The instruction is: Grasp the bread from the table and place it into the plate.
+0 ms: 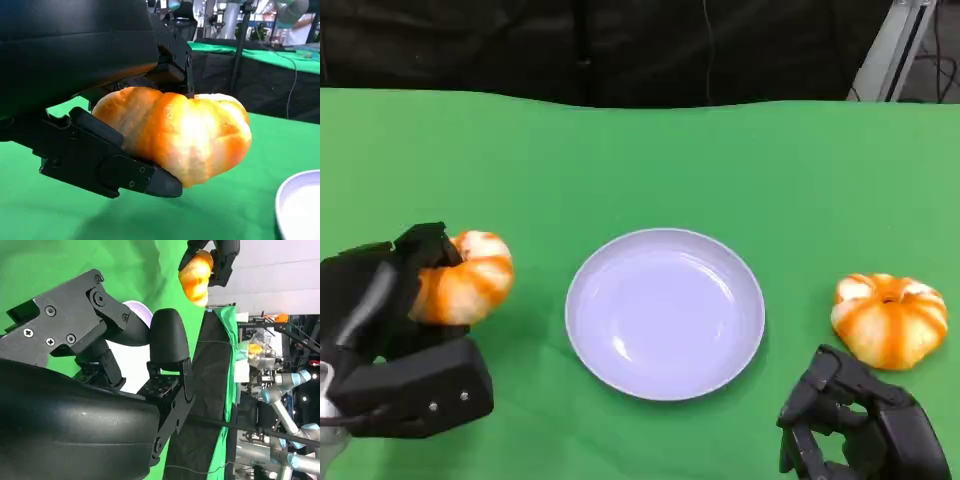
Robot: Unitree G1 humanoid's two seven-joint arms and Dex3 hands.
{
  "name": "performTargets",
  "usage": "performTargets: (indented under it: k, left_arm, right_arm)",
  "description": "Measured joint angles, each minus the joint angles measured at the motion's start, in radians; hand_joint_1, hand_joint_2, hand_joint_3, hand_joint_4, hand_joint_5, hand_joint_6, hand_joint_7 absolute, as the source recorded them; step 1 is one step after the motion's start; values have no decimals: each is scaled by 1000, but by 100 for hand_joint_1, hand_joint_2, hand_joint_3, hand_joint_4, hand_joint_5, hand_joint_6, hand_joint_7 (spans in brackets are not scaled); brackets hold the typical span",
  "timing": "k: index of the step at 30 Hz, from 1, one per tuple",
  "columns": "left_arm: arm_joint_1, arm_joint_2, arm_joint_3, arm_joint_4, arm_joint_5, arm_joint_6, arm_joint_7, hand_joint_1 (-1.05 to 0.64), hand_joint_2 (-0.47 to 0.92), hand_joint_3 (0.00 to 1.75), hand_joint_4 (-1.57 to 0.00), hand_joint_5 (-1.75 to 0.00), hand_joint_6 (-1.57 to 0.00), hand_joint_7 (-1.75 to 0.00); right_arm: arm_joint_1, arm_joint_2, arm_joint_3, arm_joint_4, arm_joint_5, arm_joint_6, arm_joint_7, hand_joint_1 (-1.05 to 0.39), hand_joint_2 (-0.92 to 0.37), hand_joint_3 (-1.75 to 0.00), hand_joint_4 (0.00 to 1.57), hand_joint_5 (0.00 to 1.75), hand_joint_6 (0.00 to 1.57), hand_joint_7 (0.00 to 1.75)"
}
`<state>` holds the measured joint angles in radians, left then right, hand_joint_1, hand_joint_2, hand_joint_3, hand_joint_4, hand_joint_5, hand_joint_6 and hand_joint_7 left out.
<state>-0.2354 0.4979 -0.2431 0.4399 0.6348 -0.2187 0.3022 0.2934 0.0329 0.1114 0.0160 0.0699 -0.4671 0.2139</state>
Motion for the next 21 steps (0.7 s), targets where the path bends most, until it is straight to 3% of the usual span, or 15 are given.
performTargets:
  k: [3, 6, 9, 16, 21]
  left_arm:
    - [2, -2, 0, -20, 3, 10, -12, -8, 89, 35, -69, -175, -65, -166]
    - [-37, -39, -28, -140, 22, 8, -51, -8, 78, 57, -69, -175, -67, -165]
    - [-87, -73, -41, -209, 32, -7, -70, -8, 76, 61, -69, -175, -67, -164]
    - [-92, -83, -46, -213, 42, 3, -88, -9, 74, 64, -70, -175, -69, -165]
    - [-166, -198, -139, -172, 70, -13, -108, -8, 73, 65, -70, -175, -67, -169]
  right_arm:
    - [2, 0, -1, 0, 0, 0, 0, -17, -61, -110, 81, 175, 74, 154]
    - [4, -3, -2, -2, 0, 0, 2, -17, -61, -110, 81, 175, 74, 154]
    - [6, -3, 0, -6, 0, -1, 3, -17, -61, -109, 80, 175, 74, 154]
    - [19, -4, -4, -7, 0, -1, 2, -16, -62, -109, 80, 175, 74, 154]
    - [18, 3, 11, -24, -8, -1, -1, -16, -62, -109, 79, 175, 74, 154]
